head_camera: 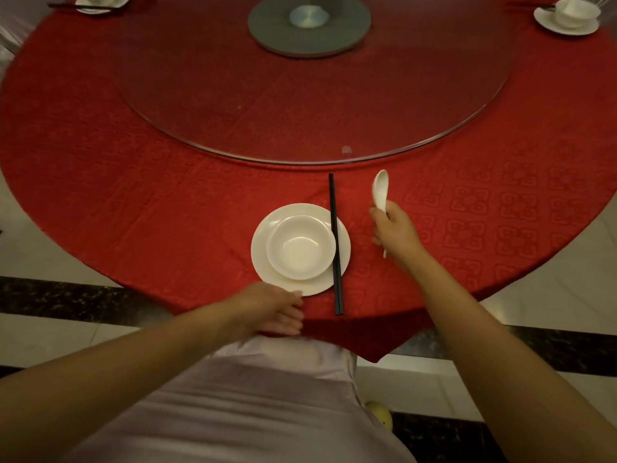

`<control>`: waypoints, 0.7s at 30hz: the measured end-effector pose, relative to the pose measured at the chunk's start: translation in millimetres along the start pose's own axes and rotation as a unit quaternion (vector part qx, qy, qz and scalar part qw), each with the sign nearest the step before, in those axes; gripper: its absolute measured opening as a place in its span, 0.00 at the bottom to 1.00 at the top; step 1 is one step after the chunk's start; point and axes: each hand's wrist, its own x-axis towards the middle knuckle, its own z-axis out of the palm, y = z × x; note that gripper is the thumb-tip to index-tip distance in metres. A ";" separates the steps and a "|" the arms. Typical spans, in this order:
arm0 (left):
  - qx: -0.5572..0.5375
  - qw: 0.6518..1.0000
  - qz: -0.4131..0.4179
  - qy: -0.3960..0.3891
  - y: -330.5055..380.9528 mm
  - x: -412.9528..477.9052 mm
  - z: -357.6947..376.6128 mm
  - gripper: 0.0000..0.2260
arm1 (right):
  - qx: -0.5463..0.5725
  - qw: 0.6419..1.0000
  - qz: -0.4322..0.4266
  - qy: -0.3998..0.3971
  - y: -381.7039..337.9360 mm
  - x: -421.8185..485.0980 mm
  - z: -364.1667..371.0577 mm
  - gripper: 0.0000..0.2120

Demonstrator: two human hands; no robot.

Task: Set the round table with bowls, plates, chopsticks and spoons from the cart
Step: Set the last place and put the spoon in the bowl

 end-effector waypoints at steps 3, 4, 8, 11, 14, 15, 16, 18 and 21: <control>0.075 0.986 0.086 0.125 13.2 -5.0 -38.5 0.13 | -0.101 0.990 -0.091 -0.033 -20.3 -6.2 -17.9 0.09; 0.117 0.969 0.125 0.176 17.8 -2.8 -48.3 0.13 | -0.167 0.977 -0.126 -0.046 -26.2 -6.9 -19.7 0.12; 0.250 0.904 0.207 0.280 31.7 20.3 -61.8 0.15 | -0.391 0.888 -0.197 -0.139 -42.8 -11.2 -2.6 0.13; 0.188 0.931 0.183 0.255 34.6 42.2 -55.0 0.17 | -0.462 0.839 -0.198 -0.210 -49.2 -19.7 16.4 0.17; 0.127 0.949 0.171 0.234 33.6 53.0 -49.2 0.13 | -0.508 0.798 -0.213 -0.242 -48.7 -26.4 27.7 0.18; 0.115 0.951 0.175 0.229 33.8 53.7 -47.8 0.11 | -0.518 0.790 -0.219 -0.243 -48.3 -27.9 30.3 0.17; 0.102 0.952 0.180 0.225 34.9 52.8 -46.0 0.09 | -0.525 0.784 -0.227 -0.240 -47.9 -29.0 31.9 0.17; 0.083 0.953 0.190 0.223 36.7 52.8 -44.2 0.07 | -0.537 0.777 -0.236 -0.230 -48.3 -30.0 34.7 0.16; 0.067 0.950 0.193 0.236 36.8 55.4 -44.1 0.03 | -0.564 0.752 -0.267 -0.213 -50.5 -29.0 36.6 0.17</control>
